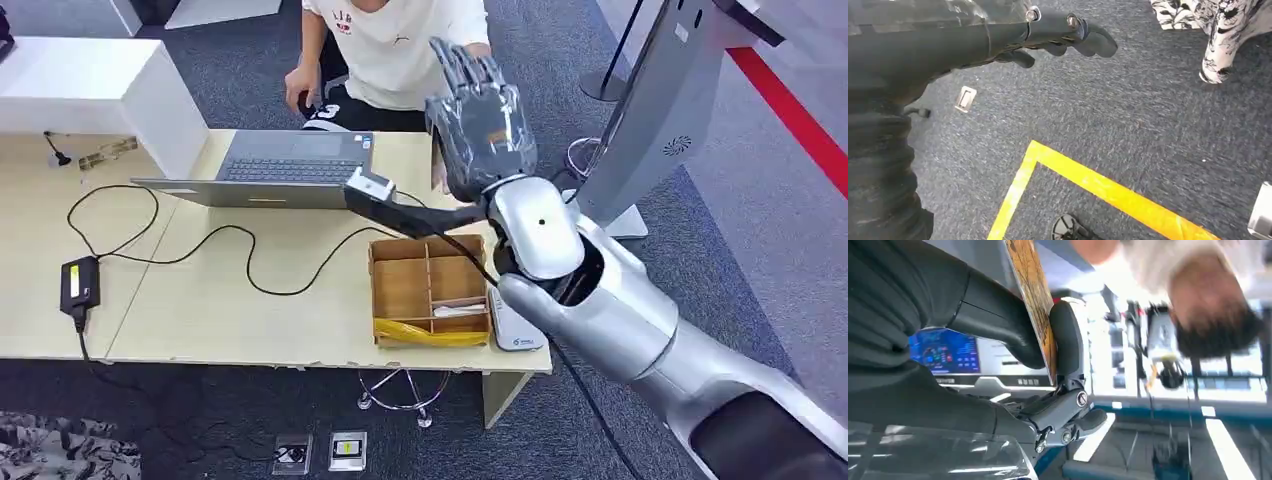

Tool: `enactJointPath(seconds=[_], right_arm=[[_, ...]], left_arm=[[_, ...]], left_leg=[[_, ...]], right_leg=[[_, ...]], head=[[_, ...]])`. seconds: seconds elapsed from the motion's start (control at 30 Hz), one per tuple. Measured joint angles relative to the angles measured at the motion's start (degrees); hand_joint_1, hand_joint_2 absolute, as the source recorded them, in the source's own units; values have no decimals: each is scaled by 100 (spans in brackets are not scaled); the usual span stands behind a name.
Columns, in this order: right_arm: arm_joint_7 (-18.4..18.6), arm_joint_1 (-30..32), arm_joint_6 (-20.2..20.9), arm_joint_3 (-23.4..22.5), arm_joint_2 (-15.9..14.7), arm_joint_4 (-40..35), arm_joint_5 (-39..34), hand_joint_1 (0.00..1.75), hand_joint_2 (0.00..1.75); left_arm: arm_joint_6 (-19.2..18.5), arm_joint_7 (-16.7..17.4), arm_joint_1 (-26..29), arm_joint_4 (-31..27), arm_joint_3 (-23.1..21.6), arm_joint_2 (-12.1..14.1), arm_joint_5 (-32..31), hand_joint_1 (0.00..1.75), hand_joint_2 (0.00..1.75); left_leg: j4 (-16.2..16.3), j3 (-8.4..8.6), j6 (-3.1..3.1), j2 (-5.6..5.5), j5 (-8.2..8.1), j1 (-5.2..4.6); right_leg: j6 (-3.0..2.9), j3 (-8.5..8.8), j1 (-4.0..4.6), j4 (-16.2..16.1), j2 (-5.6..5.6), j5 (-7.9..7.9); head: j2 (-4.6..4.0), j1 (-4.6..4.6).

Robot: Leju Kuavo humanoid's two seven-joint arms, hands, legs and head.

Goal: Pass the card to the sensor for recognition and then transmit it.

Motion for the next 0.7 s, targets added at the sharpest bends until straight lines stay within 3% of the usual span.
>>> enactJointPath(seconds=[0.13, 0.33, 0.7], right_arm=[[-116, -358, -932, -188, 503, 745, 6, 175, 175], [-31, -495, -1658, -326, 1021, 1840, 297, 175, 175], [149, -363, -1907, -328, 1321, 3142, 688, 175, 175]], left_arm=[[53, -61, -6, 0, 0, -120, 81, 0, 175], [133, -61, -48, 0, 2, -275, 196, 0, 175], [216, 4, -122, 0, 24, -455, 288, 0, 175]], left_leg=[[0, 0, 1, -3, 0, -1], [2, 1, 3, -5, 2, -4], [2, 2, 2, -4, 1, -3]], right_leg=[[0, 1, 0, -1, -2, 0], [1, 1, -3, -2, -3, 0], [1, -1, -3, -2, -1, 0]], head=[[0, 2], [0, 2], [2, 2]])
